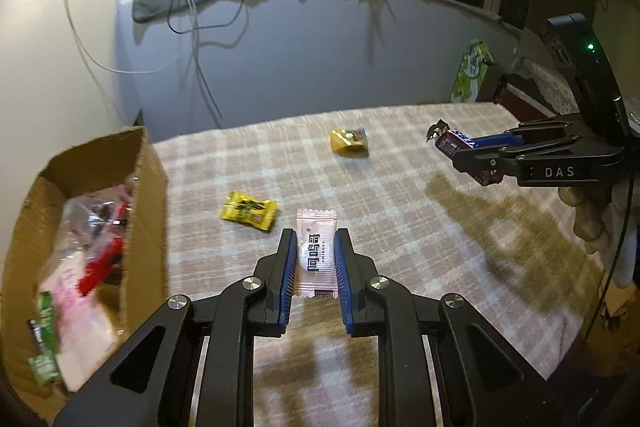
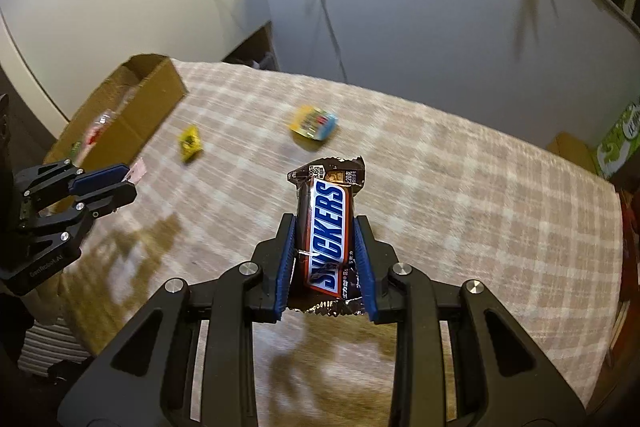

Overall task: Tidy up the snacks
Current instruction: 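Carry the pink candy into the box with the left gripper while the right lowers the Snickers there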

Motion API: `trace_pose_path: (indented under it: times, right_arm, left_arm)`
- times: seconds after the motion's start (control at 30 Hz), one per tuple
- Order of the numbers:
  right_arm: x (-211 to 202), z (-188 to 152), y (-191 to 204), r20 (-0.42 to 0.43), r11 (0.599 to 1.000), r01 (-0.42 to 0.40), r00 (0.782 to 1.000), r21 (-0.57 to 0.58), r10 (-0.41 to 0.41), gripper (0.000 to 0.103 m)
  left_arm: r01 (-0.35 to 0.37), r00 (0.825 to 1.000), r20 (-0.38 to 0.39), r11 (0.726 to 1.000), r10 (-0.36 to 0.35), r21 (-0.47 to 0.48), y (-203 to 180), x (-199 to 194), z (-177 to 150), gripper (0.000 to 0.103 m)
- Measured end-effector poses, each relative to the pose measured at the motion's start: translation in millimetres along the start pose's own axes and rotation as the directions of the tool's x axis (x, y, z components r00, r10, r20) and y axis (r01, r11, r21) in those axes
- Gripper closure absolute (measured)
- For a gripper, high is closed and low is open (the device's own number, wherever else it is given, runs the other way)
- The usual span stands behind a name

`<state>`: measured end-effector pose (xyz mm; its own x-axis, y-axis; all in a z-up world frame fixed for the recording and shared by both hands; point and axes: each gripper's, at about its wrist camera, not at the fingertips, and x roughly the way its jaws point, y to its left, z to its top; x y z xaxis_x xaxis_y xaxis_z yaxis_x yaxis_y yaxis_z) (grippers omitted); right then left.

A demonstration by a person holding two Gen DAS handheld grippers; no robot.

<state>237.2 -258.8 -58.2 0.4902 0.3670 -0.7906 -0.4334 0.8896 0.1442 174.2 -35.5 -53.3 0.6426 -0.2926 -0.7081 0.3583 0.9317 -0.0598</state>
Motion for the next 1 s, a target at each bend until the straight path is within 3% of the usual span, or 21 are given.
trace_pose_path:
  times: [0.53,1.0]
  right_arm:
    - [0.1,52.3,93.9,0.045,0.985,-0.085,0.995,-0.151,0.093,0.074]
    - [41.8,101.6,165.1,0.02,0.958,-0.153,0.987,-0.243,0.162,0.074]
  left_arm:
    - [-0.097,0.991,0.079,0.99,0.105,-0.101,62.9,-54.1,-10.8,0.086]
    - [-0.191,0.975,0.083,0.968,0.206,-0.165,130.4,-63.9,-8.3,0.086]
